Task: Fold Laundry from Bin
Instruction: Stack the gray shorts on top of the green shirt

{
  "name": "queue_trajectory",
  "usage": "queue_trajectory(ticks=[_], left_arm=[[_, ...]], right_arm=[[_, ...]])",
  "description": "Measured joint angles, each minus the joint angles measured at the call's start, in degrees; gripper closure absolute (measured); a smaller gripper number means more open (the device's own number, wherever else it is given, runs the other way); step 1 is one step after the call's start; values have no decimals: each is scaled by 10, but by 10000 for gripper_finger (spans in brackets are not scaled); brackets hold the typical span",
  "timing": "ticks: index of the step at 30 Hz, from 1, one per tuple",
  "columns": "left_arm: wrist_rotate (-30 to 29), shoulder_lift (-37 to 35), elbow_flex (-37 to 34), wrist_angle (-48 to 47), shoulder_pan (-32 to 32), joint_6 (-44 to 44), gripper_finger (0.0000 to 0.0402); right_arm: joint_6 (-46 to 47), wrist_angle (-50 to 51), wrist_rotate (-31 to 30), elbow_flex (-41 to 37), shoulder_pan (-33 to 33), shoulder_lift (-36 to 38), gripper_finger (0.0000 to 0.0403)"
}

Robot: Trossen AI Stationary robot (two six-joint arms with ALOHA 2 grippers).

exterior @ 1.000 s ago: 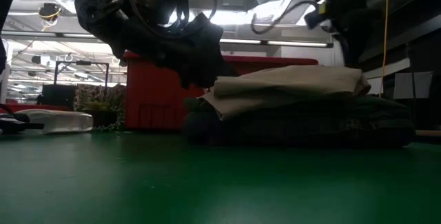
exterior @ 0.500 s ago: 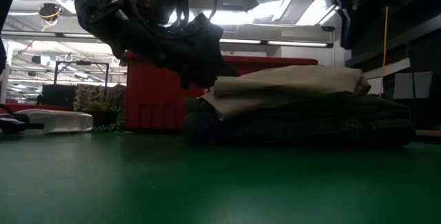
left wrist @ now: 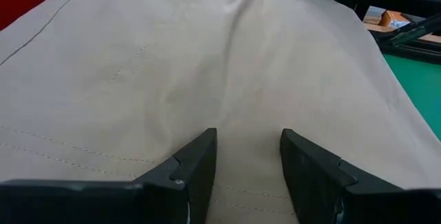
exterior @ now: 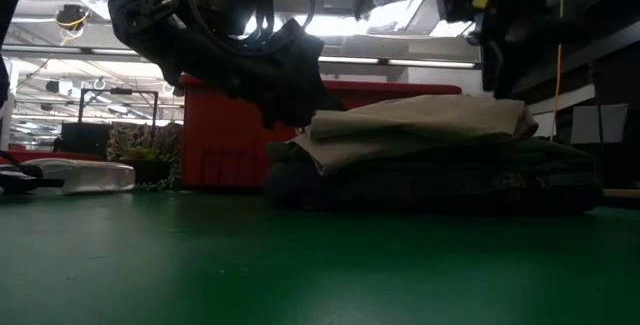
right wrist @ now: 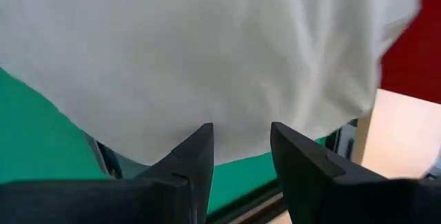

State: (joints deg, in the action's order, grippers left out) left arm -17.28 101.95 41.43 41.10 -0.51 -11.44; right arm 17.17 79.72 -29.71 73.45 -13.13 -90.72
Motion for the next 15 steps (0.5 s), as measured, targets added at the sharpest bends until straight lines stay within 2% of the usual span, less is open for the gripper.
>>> queue_trajectory(ticks=[9,12,15], left_arm=[[0,0,0,0,0,0,246],[0,0,0,1,0,0,246],[1,0,0,1,0,0,246]], right_arm=[[-41,13,32,-4,1,-71,260],[-53,-27,41,-48,6,-69,260],[-55,-93,86,-117,13,-57,260]])
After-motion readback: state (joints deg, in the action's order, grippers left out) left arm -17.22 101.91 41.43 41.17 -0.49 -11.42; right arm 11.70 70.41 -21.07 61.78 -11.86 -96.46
